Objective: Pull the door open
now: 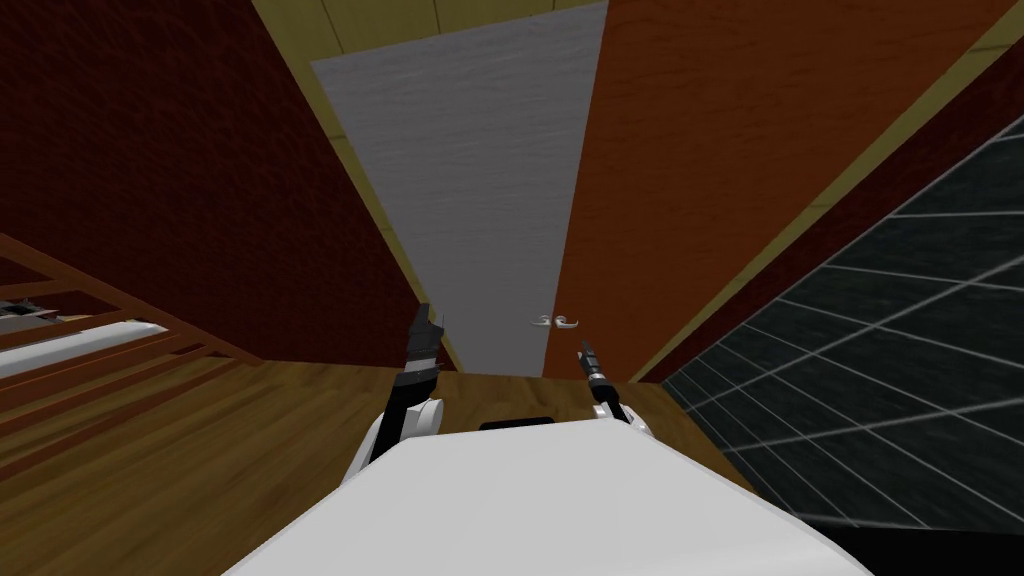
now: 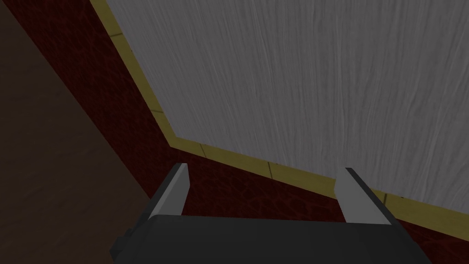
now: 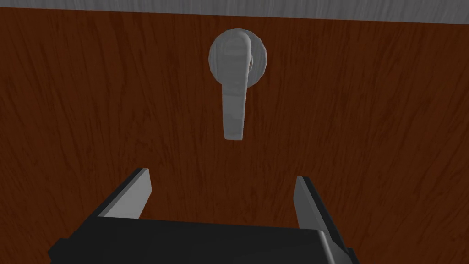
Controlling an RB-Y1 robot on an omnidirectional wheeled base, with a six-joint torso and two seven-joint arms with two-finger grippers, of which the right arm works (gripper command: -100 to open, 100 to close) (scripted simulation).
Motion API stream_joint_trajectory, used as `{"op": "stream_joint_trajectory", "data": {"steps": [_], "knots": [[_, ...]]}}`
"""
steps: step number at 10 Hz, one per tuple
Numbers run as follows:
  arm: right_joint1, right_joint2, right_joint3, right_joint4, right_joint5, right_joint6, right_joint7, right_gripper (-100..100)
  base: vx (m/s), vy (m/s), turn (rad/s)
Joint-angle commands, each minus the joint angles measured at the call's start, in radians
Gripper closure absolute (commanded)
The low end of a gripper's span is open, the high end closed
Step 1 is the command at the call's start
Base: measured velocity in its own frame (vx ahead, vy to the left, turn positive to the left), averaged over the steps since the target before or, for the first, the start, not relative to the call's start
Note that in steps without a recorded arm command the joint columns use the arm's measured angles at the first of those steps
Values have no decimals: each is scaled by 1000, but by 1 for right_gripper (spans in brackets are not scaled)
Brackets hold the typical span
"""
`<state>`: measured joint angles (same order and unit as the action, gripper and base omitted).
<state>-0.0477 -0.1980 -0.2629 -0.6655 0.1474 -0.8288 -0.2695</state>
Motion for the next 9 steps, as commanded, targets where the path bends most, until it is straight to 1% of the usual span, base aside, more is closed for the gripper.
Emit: {"op": "stream_joint_trajectory", "data": {"steps": [1, 2, 4, 5, 6, 8, 9], "knots": [[30, -21, -21, 3, -12, -5, -5, -100, 38, 27, 5], [30, -21, -21, 3, -12, -5, -5, -100, 21, 19, 1], [63, -63, -59, 27, -35, -16, -16, -100, 58, 15, 38], [77, -82, -76, 38, -46, -23, -22, -100, 113, -2, 62], [86, -96, -88, 48, -54, -30, -27, -100, 151, -31, 78], [86, -96, -88, 48, -54, -30, -27, -100, 79, -39, 19], [88, -104, -94, 57, -61, -42, -34, -100, 112, -67, 126]]}}
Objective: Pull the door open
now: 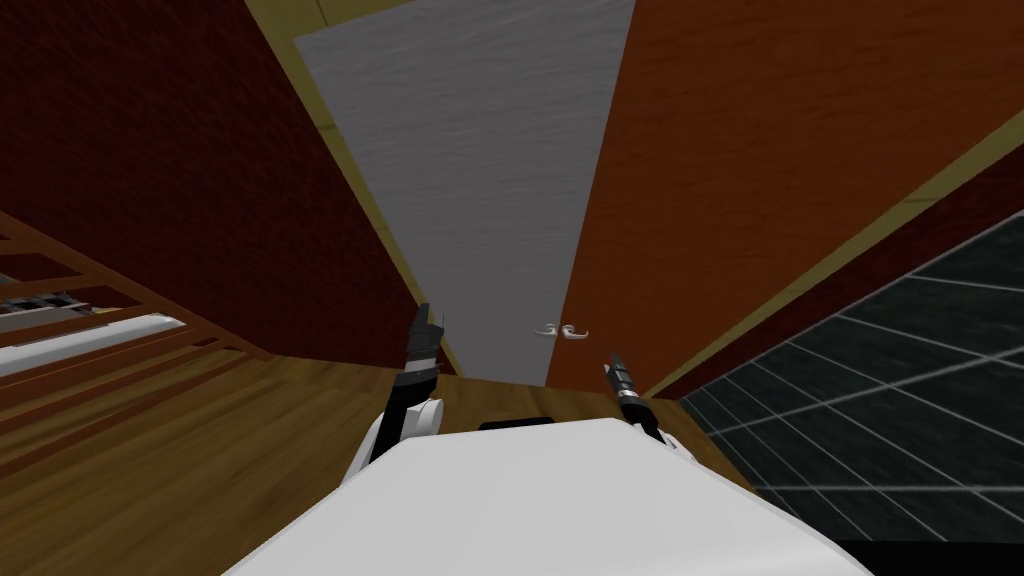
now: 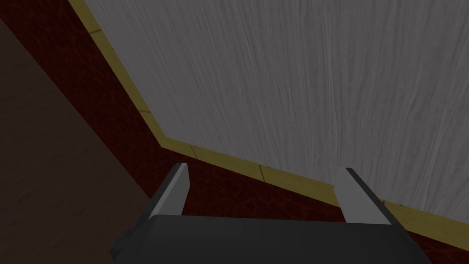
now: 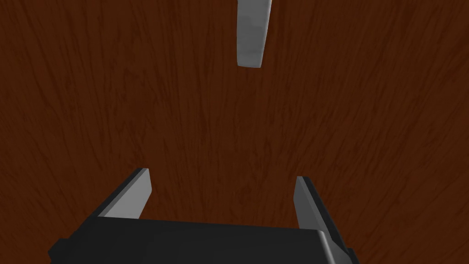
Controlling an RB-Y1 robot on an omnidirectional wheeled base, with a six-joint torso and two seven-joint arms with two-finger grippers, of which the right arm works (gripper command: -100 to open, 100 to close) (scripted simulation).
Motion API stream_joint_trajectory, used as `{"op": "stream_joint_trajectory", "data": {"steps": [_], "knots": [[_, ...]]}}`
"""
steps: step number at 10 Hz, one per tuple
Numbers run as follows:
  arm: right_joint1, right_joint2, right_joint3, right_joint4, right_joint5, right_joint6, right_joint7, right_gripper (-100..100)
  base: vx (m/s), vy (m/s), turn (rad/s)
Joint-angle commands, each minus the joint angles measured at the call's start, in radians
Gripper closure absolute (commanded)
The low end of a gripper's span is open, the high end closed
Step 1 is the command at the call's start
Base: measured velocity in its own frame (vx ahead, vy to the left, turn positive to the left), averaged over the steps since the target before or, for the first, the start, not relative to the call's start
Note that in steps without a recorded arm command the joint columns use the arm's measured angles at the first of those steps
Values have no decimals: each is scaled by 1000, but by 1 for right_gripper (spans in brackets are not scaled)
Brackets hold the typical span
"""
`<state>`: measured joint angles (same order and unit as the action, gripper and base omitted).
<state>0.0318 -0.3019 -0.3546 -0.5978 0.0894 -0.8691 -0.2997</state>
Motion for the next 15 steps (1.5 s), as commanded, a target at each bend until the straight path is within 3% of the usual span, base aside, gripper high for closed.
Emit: {"op": "stream_joint_trajectory", "data": {"steps": [1, 3, 4, 6, 7, 12, 13, 14, 15], "knots": [[5, 2, 0, -10, -3, -6, -6, -100, 157, -91, 151], [-11, 15, 13, -12, 3, -13, -8, -100, 180, -45, 125], [-29, 32, 29, -17, 10, -19, -9, -100, 207, 53, 270], [-27, 31, 27, -20, 9, -11, -9, -100, 118, 56, 31], [-27, 31, 27, -20, 9, -11, -9, 100, 0, 0, 0], [-27, 31, 27, -20, 9, -11, -9, 100, -14, -5, 6], [-5, 11, 15, -13, 5, -12, -15, 100, -116, -28, -52], [-5, 11, 15, -14, 5, -12, -15, 100, -143, -48, -35], [9, -3, 12, -11, 6, -18, -24, 100, -144, -15, 27]]}}
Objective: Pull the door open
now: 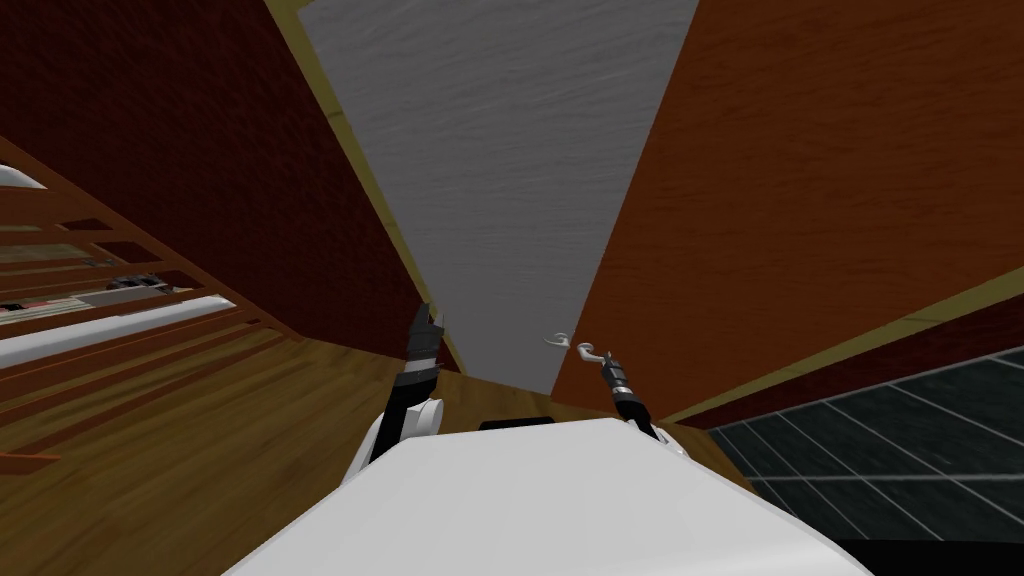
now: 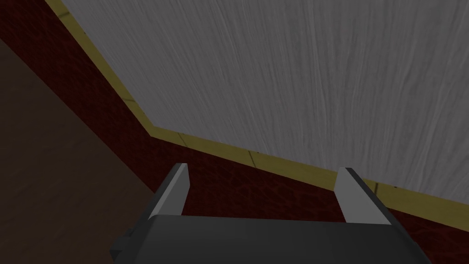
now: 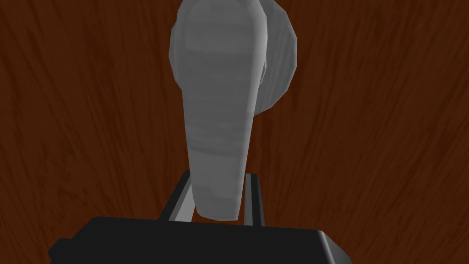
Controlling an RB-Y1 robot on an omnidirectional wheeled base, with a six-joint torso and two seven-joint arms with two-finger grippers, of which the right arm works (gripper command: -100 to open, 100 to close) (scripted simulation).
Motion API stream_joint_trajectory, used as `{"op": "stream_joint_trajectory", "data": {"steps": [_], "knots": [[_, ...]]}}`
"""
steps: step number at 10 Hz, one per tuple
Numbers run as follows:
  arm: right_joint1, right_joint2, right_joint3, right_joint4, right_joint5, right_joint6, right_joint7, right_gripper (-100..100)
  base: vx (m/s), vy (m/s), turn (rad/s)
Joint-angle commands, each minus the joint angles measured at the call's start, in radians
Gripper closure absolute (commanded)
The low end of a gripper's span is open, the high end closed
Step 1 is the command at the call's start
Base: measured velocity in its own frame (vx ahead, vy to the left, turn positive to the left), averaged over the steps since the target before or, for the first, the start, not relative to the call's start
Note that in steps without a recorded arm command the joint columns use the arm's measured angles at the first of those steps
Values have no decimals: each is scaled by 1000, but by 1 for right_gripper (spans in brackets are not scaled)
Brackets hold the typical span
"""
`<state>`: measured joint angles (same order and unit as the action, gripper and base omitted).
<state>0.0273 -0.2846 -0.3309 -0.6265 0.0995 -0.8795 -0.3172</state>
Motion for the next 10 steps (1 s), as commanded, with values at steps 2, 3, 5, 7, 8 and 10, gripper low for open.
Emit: {"op": "stream_joint_trajectory", "data": {"steps": [2, 3, 5, 7, 8, 10], "knots": [[27, -32, -5, 17, 4, -21, -24, 100, -200, 16, 55], [33, -38, 6, 15, 13, -33, -39, 100, -190, 51, 99], [38, -41, 37, 8, 37, -60, -69, 100, -198, -4, 151], [38, -40, 59, 2, 53, -77, -88, 100, -177, -66, 130], [37, -39, 73, -1, 63, -87, -99, 100, -113, -79, 114], [36, -37, 86, -4, 72, -95, -108, 100, -84, -51, 95]]}}
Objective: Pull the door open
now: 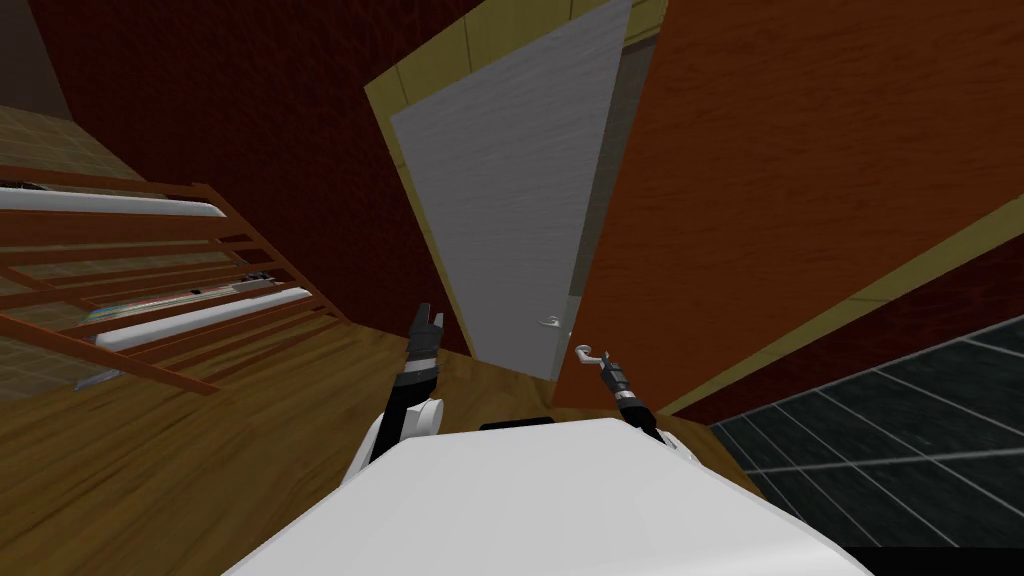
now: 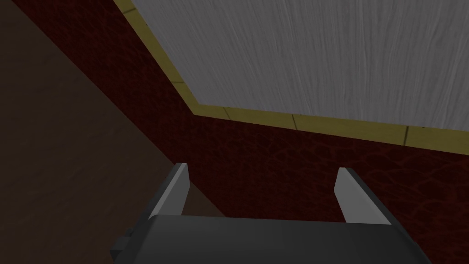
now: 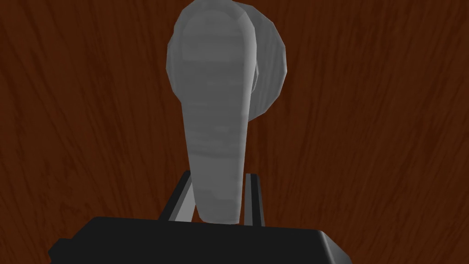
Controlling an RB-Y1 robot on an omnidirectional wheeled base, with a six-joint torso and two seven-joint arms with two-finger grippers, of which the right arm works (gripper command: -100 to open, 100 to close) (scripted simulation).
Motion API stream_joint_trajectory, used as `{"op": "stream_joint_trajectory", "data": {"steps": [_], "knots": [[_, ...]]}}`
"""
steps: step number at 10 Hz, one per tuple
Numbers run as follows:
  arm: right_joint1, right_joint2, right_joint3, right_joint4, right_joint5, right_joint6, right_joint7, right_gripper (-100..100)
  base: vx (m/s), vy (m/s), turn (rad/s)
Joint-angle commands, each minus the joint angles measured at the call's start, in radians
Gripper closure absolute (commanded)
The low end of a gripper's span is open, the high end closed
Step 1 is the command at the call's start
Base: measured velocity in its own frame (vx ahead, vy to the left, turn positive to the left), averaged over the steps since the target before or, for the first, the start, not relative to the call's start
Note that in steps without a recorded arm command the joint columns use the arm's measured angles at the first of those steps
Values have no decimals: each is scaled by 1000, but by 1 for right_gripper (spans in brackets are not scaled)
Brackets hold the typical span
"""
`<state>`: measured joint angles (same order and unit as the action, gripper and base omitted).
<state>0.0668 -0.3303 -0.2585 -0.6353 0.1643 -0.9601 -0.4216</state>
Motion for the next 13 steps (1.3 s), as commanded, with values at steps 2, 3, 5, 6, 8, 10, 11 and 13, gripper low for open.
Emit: {"op": "stream_joint_trajectory", "data": {"steps": [2, 3, 5, 6, 8, 10, 11, 13], "knots": [[15, -9, 6, 5, 10, -29, -15, 100, -64, -35, 57], [20, -11, 8, 6, 14, -37, -20, 100, -151, -48, 105], [41, -22, 18, 11, 29, -76, -41, 100, -180, -29, 140], [46, -25, 21, 12, 33, -86, -46, 100, -188, -16, 107], [57, -31, 26, 15, 41, -107, -58, 100, -126, -22, 46], [81, -43, 37, 20, 58, -150, -81, 100, -184, -49, 153], [89, -47, 41, 22, 65, -166, -90, 100, -211, -52, 135], [95, -55, 29, 30, 65, -175, -88, 100, -122, -38, 107]]}}
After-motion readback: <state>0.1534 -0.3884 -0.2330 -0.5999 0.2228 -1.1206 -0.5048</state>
